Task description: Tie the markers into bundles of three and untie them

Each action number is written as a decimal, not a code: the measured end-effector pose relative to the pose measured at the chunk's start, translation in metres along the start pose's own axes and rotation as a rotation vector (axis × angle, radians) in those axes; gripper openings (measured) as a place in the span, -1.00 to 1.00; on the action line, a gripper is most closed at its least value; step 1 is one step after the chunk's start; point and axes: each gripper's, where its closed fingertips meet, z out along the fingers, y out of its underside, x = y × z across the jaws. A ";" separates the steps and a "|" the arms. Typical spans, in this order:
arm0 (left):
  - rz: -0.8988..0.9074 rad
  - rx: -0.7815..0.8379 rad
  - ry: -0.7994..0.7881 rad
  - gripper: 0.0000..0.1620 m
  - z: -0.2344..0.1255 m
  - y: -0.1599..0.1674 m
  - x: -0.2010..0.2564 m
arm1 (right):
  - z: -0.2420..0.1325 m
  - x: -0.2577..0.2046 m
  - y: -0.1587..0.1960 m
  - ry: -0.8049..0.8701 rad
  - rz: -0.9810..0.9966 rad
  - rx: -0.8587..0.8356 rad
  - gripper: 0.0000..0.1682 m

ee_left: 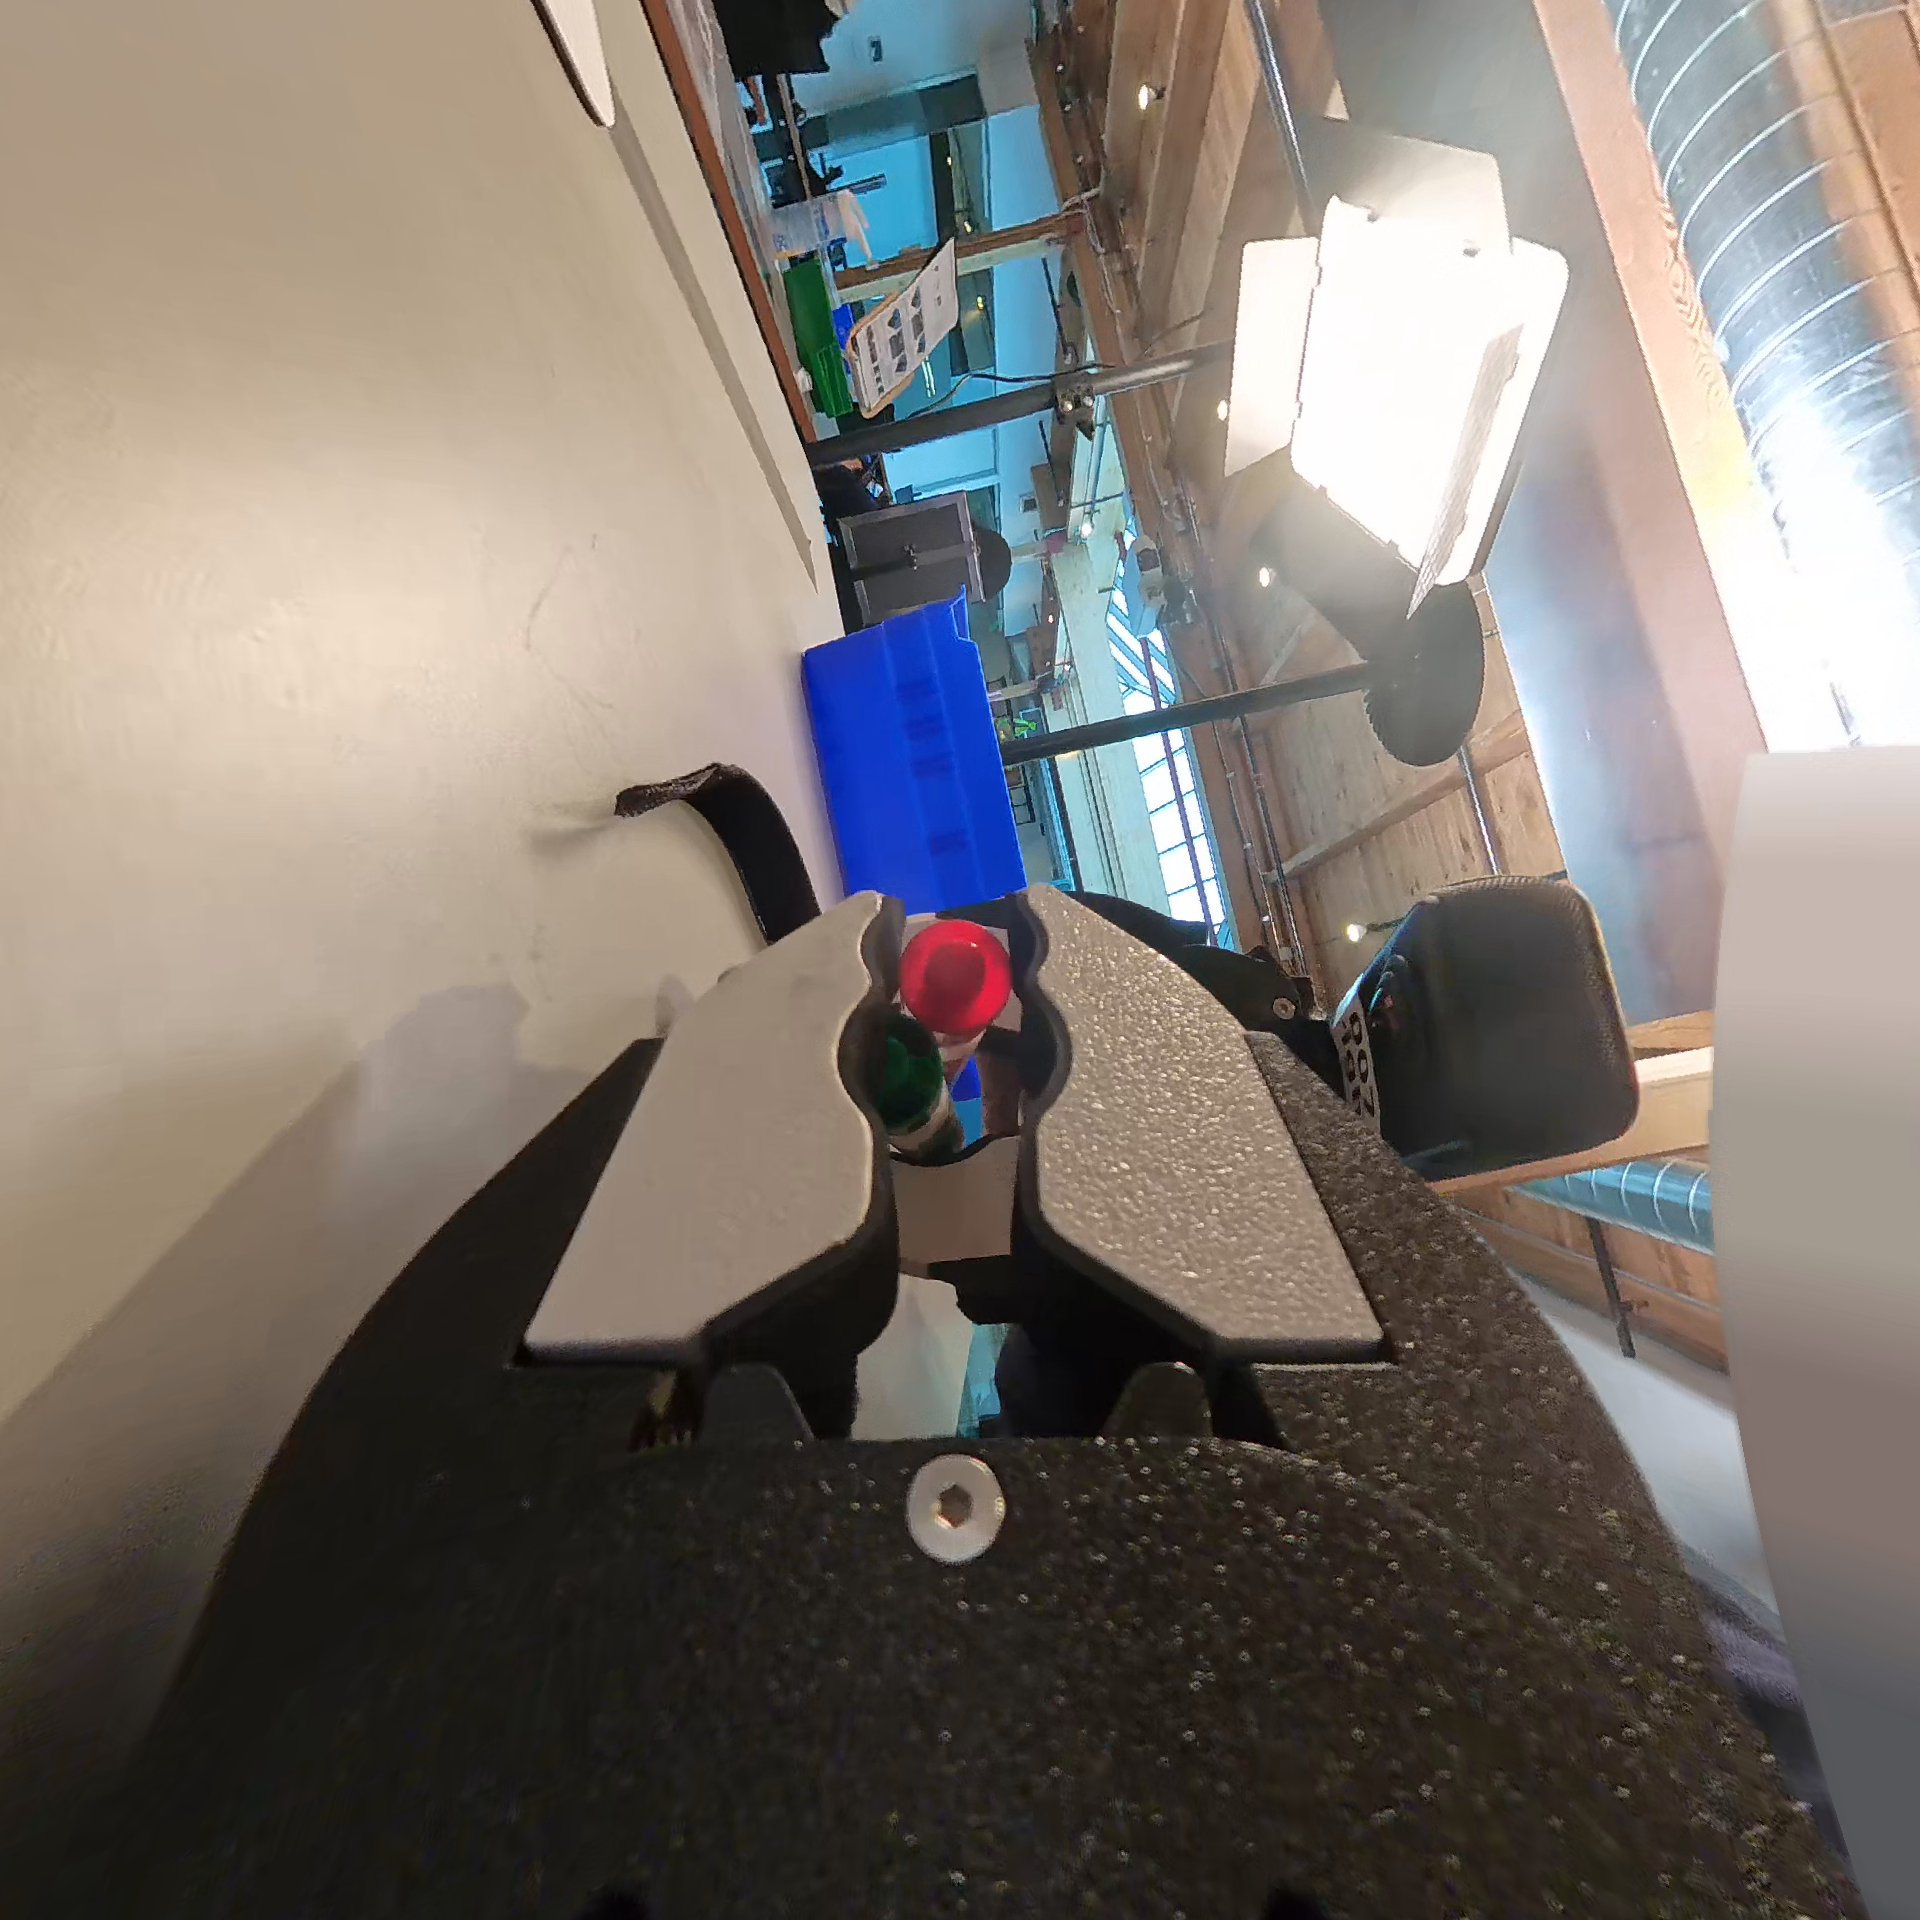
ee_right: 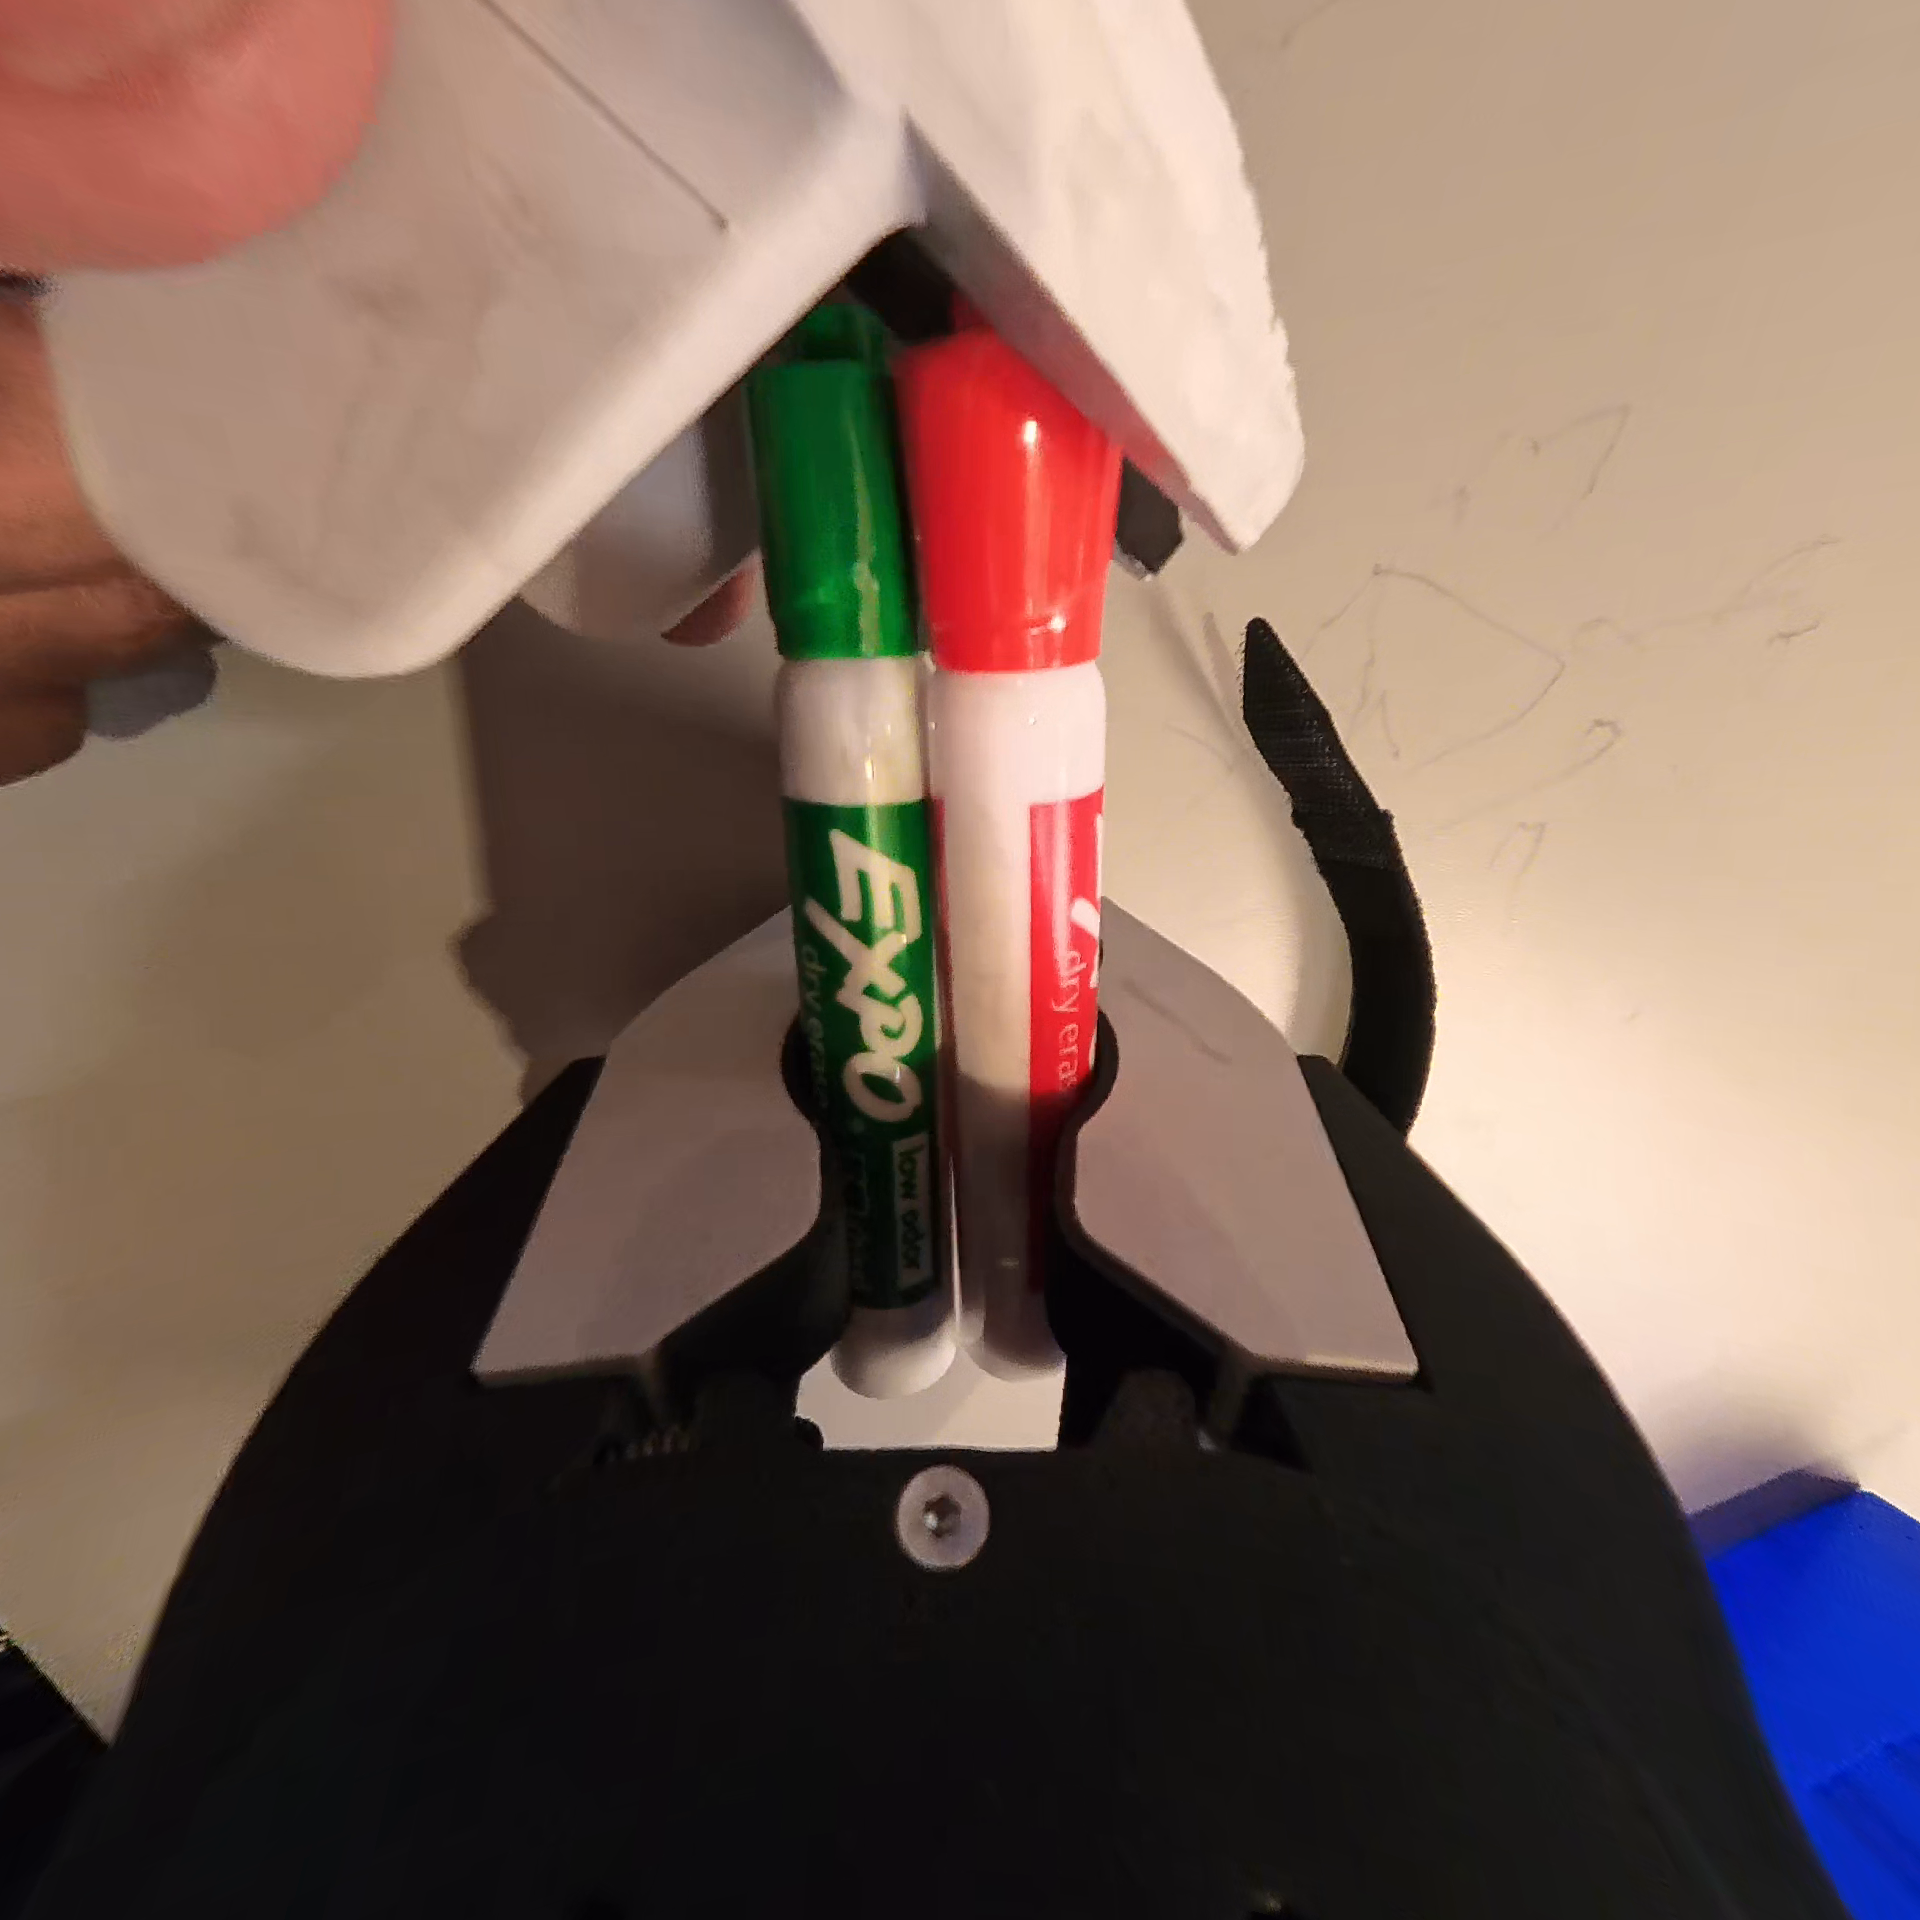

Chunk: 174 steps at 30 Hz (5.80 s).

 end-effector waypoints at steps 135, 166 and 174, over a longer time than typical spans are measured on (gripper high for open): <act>1.463 -1.463 0.110 -0.78 -0.047 0.009 -0.064 | -0.008 0.030 0.040 -0.170 0.007 0.088 -0.52; 1.395 -1.099 -0.209 -0.78 -0.030 -0.006 -0.006 | 0.006 0.016 0.004 -0.240 -0.082 -0.071 -0.51; 1.398 -1.146 -0.210 -0.78 -0.035 0.000 -0.007 | 0.004 0.015 0.004 -0.239 -0.112 -0.090 -0.50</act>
